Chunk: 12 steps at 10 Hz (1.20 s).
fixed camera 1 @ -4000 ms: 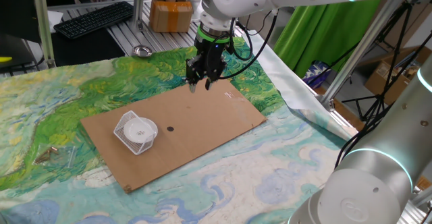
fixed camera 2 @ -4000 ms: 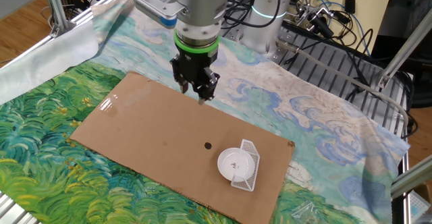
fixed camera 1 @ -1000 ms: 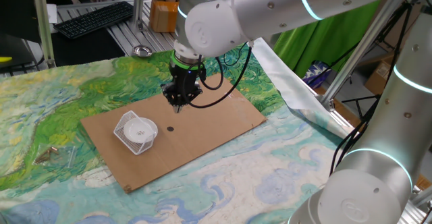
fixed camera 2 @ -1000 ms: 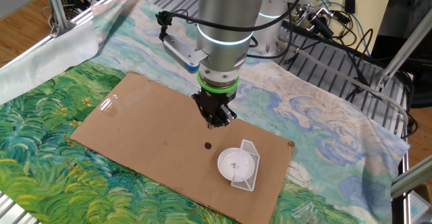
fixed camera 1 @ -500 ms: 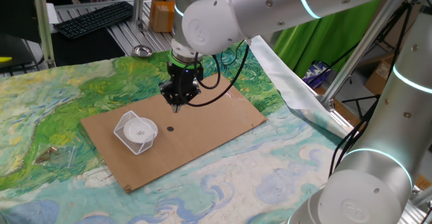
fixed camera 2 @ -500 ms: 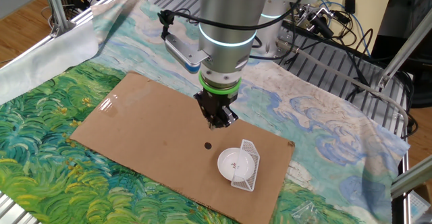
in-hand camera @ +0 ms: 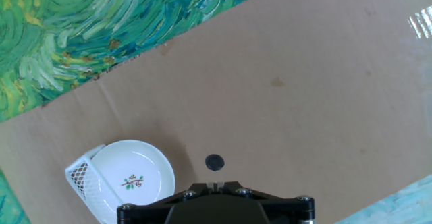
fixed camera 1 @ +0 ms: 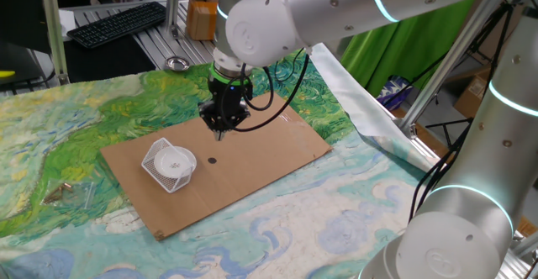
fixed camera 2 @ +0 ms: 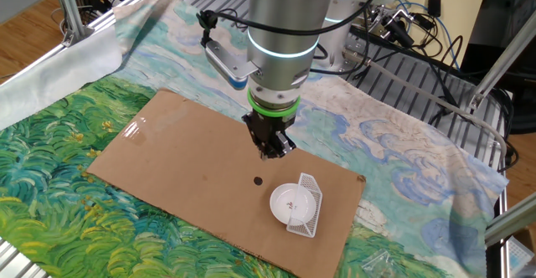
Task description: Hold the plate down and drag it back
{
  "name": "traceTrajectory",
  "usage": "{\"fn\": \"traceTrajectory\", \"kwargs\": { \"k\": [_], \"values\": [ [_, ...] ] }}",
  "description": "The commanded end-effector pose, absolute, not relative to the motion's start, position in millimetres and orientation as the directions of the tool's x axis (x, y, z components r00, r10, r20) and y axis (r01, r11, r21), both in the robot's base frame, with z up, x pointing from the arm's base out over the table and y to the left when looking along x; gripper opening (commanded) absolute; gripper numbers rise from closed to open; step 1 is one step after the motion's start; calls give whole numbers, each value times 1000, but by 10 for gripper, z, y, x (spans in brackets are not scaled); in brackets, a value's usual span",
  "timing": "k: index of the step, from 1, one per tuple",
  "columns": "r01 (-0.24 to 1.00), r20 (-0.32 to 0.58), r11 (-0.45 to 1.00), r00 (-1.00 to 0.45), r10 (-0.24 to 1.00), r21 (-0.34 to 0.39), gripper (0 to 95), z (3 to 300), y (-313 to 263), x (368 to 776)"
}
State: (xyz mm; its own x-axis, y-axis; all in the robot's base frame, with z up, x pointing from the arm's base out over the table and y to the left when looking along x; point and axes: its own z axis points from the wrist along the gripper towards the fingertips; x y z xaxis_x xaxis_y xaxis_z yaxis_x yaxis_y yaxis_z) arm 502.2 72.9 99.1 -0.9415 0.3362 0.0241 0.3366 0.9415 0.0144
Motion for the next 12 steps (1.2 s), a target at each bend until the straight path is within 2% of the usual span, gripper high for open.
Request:
{"fn": "traceTrajectory", "kwargs": {
  "k": [1,9,12],
  "values": [
    [324,24,946,-946,324,18,0,984,744,5011],
    [330,16,944,-944,330,22,0,660,830,4996],
    [331,31,943,-943,330,36,0,639,828,4996]
  ]
}}
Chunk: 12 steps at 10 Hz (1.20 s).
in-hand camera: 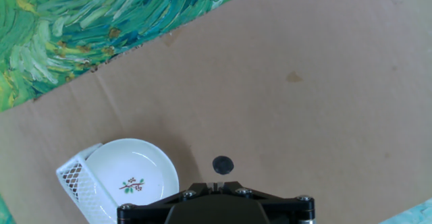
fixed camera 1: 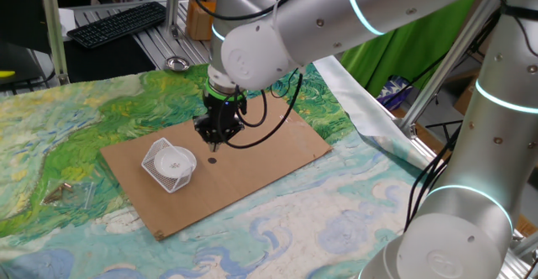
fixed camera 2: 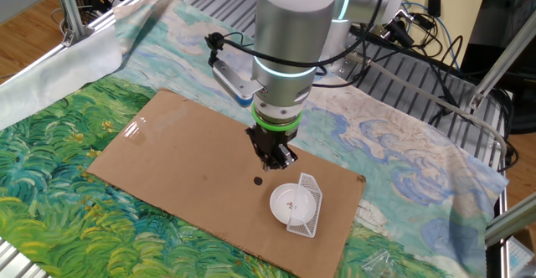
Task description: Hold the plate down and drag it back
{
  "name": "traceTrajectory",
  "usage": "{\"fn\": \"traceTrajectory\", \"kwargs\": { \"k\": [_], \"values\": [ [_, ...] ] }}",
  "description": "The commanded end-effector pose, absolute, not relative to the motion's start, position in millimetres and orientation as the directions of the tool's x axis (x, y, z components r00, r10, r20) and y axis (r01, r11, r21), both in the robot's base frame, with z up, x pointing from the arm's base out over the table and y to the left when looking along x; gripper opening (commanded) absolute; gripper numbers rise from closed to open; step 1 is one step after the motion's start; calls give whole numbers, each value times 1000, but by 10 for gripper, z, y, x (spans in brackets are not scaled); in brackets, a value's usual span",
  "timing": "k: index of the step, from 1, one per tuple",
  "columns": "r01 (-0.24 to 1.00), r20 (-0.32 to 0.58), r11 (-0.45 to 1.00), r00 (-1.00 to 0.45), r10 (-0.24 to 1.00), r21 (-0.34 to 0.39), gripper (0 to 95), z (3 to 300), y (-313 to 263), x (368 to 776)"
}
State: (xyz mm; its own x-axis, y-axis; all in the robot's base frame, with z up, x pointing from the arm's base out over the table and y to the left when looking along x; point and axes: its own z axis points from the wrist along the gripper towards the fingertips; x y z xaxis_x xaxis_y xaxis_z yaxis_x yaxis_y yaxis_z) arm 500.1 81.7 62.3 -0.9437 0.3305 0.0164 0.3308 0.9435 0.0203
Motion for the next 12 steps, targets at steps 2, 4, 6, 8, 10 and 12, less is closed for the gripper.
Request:
{"fn": "traceTrajectory", "kwargs": {
  "k": [2,4,6,8,10,12],
  "values": [
    [337,34,941,-941,336,41,0,639,828,4996],
    [326,41,944,-945,324,52,0,639,828,4996],
    [301,46,952,-953,299,55,0,639,828,4996],
    [271,46,961,-962,269,55,0,639,828,4996],
    [262,55,961,-965,258,84,0,639,828,4996],
    [272,54,958,-962,268,92,0,621,854,4999]
  ]
}}
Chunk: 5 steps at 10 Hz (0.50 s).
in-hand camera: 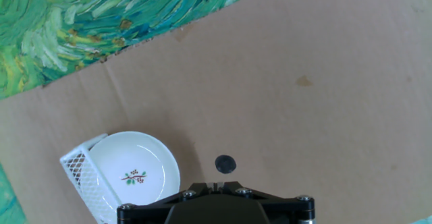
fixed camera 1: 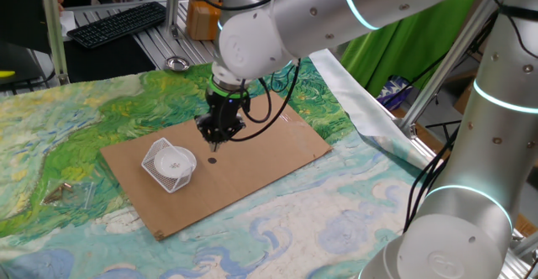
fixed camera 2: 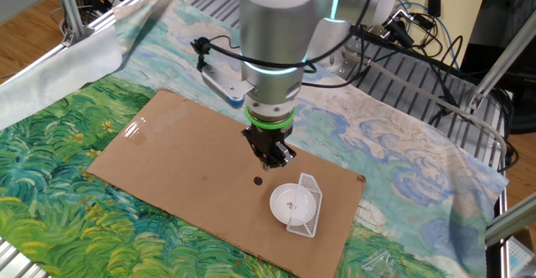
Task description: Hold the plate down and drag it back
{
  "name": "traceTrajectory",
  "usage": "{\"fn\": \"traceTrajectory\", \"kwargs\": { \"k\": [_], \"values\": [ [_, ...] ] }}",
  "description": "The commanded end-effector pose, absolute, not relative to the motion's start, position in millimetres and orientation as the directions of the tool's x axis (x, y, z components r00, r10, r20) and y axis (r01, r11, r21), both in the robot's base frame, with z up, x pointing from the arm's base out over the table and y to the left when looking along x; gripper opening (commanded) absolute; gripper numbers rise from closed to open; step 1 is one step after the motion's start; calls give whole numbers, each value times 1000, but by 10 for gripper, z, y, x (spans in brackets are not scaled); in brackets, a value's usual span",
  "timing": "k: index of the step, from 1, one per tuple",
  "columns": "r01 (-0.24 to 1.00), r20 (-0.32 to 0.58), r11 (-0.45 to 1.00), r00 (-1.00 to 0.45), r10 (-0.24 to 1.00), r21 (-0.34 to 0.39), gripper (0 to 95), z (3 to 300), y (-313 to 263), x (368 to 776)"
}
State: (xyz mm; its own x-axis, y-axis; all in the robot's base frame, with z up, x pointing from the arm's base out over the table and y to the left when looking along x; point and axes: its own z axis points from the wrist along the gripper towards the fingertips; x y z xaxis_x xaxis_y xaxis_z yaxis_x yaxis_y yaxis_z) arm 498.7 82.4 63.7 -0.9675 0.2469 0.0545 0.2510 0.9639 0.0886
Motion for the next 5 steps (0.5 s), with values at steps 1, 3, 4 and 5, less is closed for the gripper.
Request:
{"fn": "traceTrajectory", "kwargs": {
  "k": [1,3,4,5],
  "values": [
    [272,57,958,-962,267,92,0,593,898,5004],
    [271,56,958,-962,266,91,0,526,1018,5007],
    [273,56,958,-962,269,90,0,510,1071,5002],
    [274,56,957,-961,270,91,0,498,1115,5002]
  ]
}}
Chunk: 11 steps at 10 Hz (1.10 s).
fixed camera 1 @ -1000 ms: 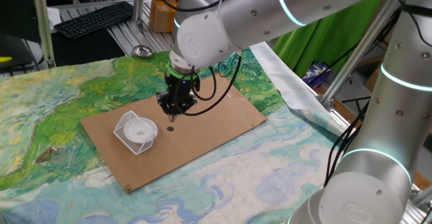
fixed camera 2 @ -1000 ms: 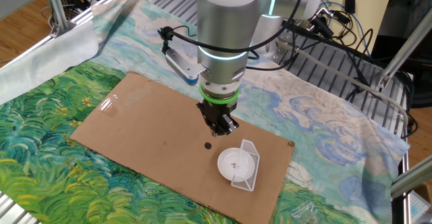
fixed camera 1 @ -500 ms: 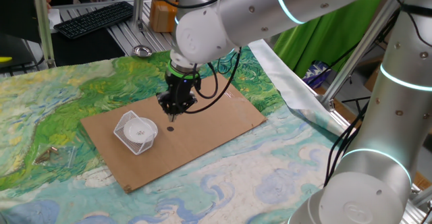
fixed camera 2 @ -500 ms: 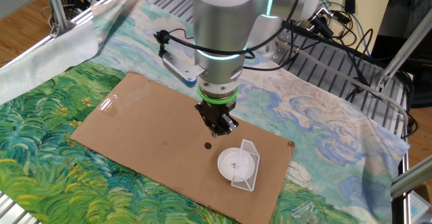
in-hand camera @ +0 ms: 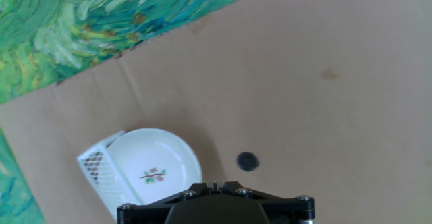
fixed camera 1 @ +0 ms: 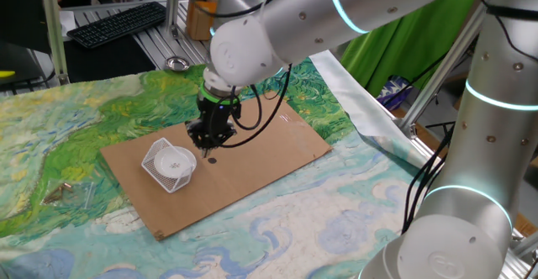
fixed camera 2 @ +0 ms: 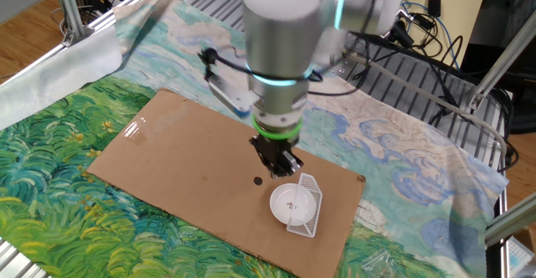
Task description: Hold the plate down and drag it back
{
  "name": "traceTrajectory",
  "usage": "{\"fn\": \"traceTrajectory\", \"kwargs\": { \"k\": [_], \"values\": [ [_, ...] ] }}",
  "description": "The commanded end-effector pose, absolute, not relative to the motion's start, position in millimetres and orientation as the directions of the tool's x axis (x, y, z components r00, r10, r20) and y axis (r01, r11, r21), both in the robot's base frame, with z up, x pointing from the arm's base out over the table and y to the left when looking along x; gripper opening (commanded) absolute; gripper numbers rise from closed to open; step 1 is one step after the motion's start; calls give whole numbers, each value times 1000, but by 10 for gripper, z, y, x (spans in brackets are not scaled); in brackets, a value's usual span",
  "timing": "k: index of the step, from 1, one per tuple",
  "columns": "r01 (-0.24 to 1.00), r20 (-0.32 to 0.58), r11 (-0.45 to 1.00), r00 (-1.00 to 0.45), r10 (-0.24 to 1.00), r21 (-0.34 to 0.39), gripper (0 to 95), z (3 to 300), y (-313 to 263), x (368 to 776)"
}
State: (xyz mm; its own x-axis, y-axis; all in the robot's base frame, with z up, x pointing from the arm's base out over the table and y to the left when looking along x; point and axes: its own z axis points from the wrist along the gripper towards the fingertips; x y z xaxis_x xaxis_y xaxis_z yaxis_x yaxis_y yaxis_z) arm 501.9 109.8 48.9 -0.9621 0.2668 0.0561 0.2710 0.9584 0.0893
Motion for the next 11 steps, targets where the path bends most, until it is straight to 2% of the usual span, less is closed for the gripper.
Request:
{"fn": "traceTrajectory", "kwargs": {
  "k": [1,11],
  "values": [
    [275,56,957,-961,271,93,0,488,1161,5023],
    [308,88,932,-951,296,192,0,336,1371,5244]
  ]
}}
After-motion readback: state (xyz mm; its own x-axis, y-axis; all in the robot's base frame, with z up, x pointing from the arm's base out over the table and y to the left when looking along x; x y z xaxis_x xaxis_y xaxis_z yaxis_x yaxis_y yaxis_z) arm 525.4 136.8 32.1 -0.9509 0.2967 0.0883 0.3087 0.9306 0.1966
